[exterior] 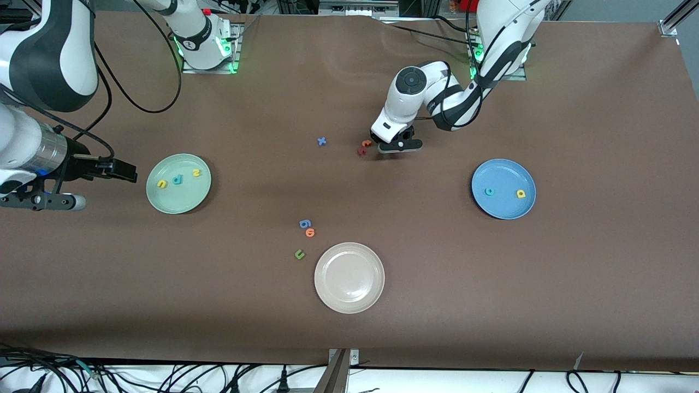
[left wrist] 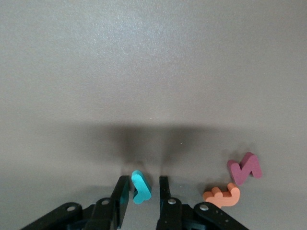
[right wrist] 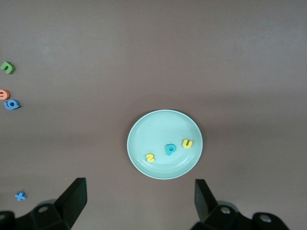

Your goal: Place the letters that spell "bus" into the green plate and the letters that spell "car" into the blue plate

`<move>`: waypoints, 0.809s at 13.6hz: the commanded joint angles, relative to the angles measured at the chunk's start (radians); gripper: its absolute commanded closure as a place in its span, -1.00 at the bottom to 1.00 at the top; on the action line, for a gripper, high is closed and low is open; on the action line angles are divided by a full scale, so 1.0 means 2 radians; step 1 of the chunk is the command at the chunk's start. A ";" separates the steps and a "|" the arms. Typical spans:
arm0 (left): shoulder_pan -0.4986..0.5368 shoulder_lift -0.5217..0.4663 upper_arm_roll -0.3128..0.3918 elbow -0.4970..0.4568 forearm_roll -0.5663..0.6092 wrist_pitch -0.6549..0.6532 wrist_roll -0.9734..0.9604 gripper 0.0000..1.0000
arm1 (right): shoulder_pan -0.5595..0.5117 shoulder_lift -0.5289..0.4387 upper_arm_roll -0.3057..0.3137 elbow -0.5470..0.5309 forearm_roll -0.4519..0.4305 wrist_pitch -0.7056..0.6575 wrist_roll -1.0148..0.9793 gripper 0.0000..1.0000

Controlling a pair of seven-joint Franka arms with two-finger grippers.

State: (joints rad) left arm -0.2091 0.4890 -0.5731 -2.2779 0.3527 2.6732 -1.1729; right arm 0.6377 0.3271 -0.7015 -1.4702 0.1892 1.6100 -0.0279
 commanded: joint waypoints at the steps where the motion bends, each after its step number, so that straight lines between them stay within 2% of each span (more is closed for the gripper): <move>1: 0.003 0.006 0.008 0.008 0.044 0.000 -0.014 0.34 | -0.001 -0.009 0.003 0.002 -0.005 -0.004 -0.003 -0.99; 2: 0.004 0.007 0.011 0.008 0.051 0.000 -0.016 0.34 | -0.010 -0.009 0.010 0.002 -0.006 -0.004 -0.002 -0.99; 3: 0.003 0.007 0.011 0.008 0.051 0.000 -0.016 0.36 | -0.042 -0.009 0.044 0.002 -0.008 -0.004 -0.001 -0.99; 6: 0.003 0.007 0.011 0.008 0.051 0.000 -0.016 0.58 | -0.177 -0.032 0.203 0.003 -0.061 -0.003 0.001 -0.99; 7: 0.001 0.007 0.011 0.008 0.051 0.000 -0.017 0.59 | -0.213 -0.036 0.244 0.001 -0.069 -0.001 0.001 -0.99; 11: -0.003 0.008 0.010 0.007 0.051 0.000 -0.017 0.76 | -0.315 -0.060 0.354 -0.021 -0.101 0.013 0.017 -0.98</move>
State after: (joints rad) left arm -0.2055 0.4895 -0.5551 -2.2752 0.4132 2.6697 -1.1783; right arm 0.0988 0.2568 -0.1030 -1.4664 0.0273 1.6115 -0.0242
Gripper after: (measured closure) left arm 0.833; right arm 0.009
